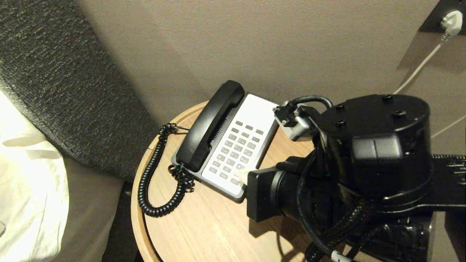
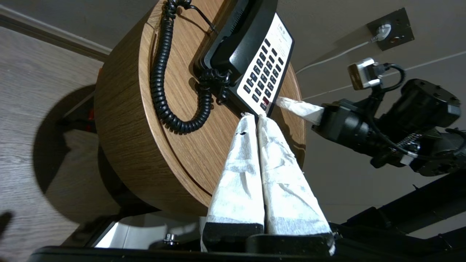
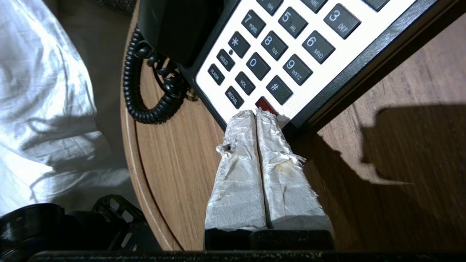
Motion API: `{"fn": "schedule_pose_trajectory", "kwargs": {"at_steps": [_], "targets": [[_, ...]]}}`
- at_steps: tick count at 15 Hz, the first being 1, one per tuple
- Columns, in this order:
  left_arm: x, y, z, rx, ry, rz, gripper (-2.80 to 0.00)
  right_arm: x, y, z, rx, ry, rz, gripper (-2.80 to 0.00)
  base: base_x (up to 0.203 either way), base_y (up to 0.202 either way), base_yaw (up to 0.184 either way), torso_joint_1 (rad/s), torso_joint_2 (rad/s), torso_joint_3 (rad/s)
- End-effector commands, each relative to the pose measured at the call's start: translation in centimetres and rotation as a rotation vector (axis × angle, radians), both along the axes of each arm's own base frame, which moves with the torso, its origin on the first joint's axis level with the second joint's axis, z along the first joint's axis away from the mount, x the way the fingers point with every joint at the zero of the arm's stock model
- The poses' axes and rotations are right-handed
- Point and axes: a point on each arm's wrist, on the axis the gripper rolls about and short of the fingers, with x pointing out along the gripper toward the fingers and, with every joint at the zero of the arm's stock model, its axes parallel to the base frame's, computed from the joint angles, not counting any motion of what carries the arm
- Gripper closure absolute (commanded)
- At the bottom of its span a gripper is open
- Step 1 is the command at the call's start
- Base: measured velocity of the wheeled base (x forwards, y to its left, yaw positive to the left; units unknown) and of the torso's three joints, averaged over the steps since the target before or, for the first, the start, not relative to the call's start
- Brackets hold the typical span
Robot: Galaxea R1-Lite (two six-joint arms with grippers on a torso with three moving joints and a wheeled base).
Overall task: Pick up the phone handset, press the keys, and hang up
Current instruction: End the call using the dial pad
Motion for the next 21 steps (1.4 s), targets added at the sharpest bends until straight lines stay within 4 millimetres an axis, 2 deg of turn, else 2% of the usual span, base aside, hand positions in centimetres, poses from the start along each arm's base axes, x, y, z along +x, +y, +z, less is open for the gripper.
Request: {"fn": "schedule_pose_trajectory", "kwargs": {"at_steps": [1, 21], "targets": [[-0.2, 0.1, -0.1, -0.004, -0.004, -0.006, 0.00, 0.3, 0.6, -0.9, -0.022, 0.015, -0.003, 0.00, 0.000, 0.000, 0.000, 0.000, 0.00, 0.000], [-0.2, 0.1, -0.4, -0.002, 0.004, -0.010, 0.00, 0.6, 1.2, -2.2, -0.058, 0.036, -0.004, 0.00, 0.000, 0.000, 0.000, 0.000, 0.00, 0.000]]}}
